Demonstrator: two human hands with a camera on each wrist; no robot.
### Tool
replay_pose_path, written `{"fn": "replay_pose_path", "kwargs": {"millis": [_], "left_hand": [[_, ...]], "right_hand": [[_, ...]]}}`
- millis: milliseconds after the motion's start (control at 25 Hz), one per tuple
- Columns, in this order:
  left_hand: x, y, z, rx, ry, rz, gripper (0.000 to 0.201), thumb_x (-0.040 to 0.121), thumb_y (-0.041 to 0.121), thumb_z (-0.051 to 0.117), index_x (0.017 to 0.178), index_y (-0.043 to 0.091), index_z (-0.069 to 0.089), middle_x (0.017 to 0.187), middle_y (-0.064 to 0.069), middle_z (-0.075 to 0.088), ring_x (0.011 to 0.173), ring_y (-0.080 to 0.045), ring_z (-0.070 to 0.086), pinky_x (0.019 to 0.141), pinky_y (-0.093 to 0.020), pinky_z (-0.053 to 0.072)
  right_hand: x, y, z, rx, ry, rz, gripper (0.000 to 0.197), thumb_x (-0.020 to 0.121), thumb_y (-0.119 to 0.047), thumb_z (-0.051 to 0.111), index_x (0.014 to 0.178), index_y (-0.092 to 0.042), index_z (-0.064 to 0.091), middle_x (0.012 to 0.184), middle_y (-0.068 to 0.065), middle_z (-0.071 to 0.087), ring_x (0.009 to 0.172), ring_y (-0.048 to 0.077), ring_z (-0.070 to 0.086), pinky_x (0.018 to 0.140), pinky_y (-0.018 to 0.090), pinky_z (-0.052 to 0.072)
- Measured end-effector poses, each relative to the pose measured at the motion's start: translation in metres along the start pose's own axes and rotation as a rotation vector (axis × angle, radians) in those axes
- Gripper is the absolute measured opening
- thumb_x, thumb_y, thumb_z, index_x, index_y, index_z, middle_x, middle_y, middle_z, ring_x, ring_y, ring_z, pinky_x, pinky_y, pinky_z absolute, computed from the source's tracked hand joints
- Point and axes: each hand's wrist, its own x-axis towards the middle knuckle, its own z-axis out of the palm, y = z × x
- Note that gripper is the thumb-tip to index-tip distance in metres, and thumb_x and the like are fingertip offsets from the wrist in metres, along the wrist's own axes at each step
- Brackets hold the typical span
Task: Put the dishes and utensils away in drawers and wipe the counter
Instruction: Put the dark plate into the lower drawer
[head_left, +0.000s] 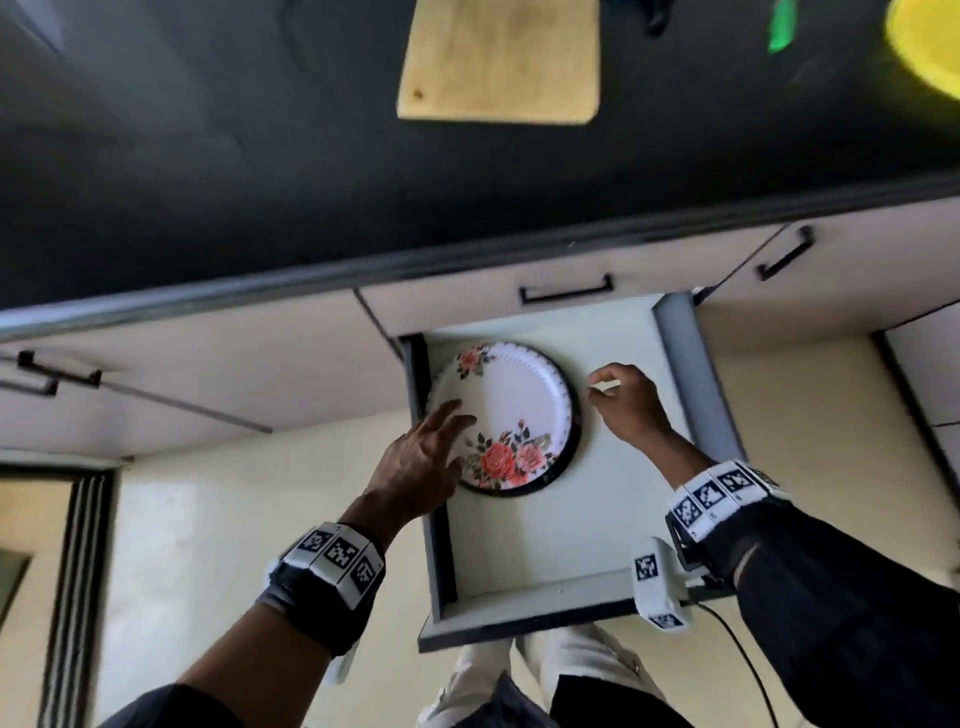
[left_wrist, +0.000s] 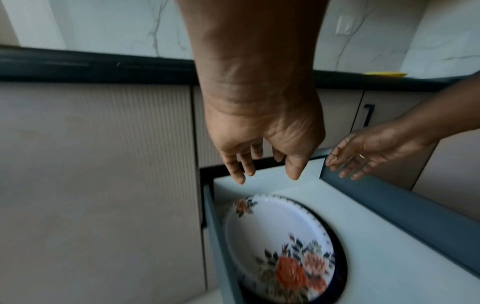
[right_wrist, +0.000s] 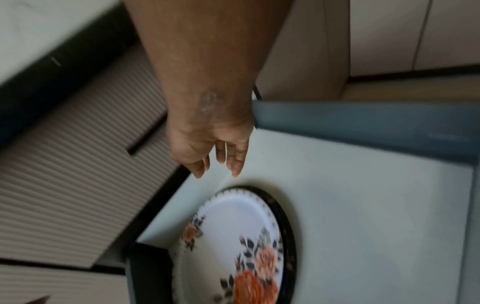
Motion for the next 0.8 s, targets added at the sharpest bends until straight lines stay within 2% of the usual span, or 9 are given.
{"fn": "replay_pose_path", "kwargs": {"millis": [80,160,240,320,400,520,600,680,800], "left_hand": [[0.033,0.034,-0.022,0.056,0.067,0.103,0.055,0.084,0.017,0.066,0.137,0.022,0.051,0.154,0.000,0.036,0.121,-0.033,0.056,0.083,-0.043,0.055],[0.073,0.084,-0.049,0.124,0.121,0.221,0.053,0.084,0.015,0.063,0.136,0.022,0.050,0.154,0.001,0.035,0.112,-0.033,0.061,0.079,-0.042,0.053],[0.114,0.143,-0.077,0.192,0.161,0.334,0.052,0.086,0.017,0.060,0.136,0.024,0.048,0.155,0.003,0.032,0.111,-0.031,0.061,0.082,-0.041,0.051],[0.154,0.203,-0.102,0.227,0.214,0.420,0.051,0.087,0.020,0.060,0.136,0.025,0.048,0.153,0.004,0.034,0.112,-0.030,0.060,0.085,-0.040,0.050],[0.191,0.254,-0.115,0.241,0.237,0.456,0.052,0.088,0.024,0.059,0.138,0.025,0.047,0.151,0.005,0.035,0.120,-0.025,0.056,0.095,-0.038,0.046],[0.246,0.311,-0.109,0.287,0.199,0.367,0.055,0.091,0.035,0.055,0.144,0.028,0.042,0.154,0.008,0.031,0.132,-0.019,0.045,0.107,-0.035,0.037],[0.282,0.338,-0.088,0.299,0.122,0.221,0.060,0.094,0.044,0.052,0.149,0.029,0.034,0.160,0.007,0.022,0.140,-0.020,0.035,0.113,-0.039,0.032],[0.309,0.357,-0.065,0.293,0.017,0.092,0.067,0.096,0.052,0.046,0.154,0.029,0.022,0.164,0.003,0.007,0.148,-0.025,0.018,0.117,-0.049,0.025],[0.336,0.382,-0.038,0.229,-0.063,-0.162,0.069,0.095,0.065,0.031,0.153,0.044,0.000,0.162,0.002,-0.019,0.150,-0.028,-0.012,0.113,-0.067,0.004]], "right_hand": [[0.001,-0.015,-0.055,0.028,0.075,-0.104,0.008,0.086,-0.005,0.068,0.088,-0.012,0.068,0.092,0.002,0.067,0.078,0.019,0.062,0.071,0.023,0.044],[0.006,-0.023,-0.122,0.019,0.191,-0.205,0.016,0.084,0.002,0.066,0.082,-0.013,0.068,0.083,0.002,0.069,0.074,0.016,0.062,0.069,0.018,0.045],[0.015,-0.024,-0.192,-0.020,0.292,-0.262,0.013,0.084,0.002,0.066,0.084,-0.010,0.069,0.085,0.002,0.070,0.076,0.014,0.064,0.070,0.014,0.046],[0.027,-0.015,-0.257,-0.098,0.374,-0.297,0.011,0.083,-0.002,0.068,0.086,-0.011,0.069,0.093,0.003,0.068,0.081,0.016,0.064,0.076,0.020,0.050],[0.046,0.005,-0.312,-0.153,0.410,-0.271,0.011,0.083,-0.007,0.069,0.086,-0.017,0.067,0.100,0.003,0.063,0.086,0.017,0.062,0.079,0.030,0.053],[0.092,0.036,-0.381,-0.096,0.412,-0.251,0.012,0.084,-0.011,0.071,0.086,-0.021,0.065,0.100,0.002,0.059,0.088,0.020,0.064,0.080,0.037,0.055],[0.127,0.054,-0.417,-0.002,0.388,-0.206,0.007,0.086,-0.012,0.071,0.090,-0.016,0.067,0.098,0.003,0.063,0.090,0.021,0.065,0.077,0.033,0.054],[0.153,0.073,-0.438,0.148,0.374,-0.073,0.015,0.088,-0.014,0.070,0.101,-0.008,0.067,0.096,0.006,0.067,0.087,0.022,0.065,0.073,0.031,0.052],[0.185,0.087,-0.452,0.409,0.330,0.048,0.026,0.088,-0.019,0.072,0.108,-0.006,0.062,0.094,0.013,0.069,0.074,0.026,0.069,0.074,0.042,0.061]]}}
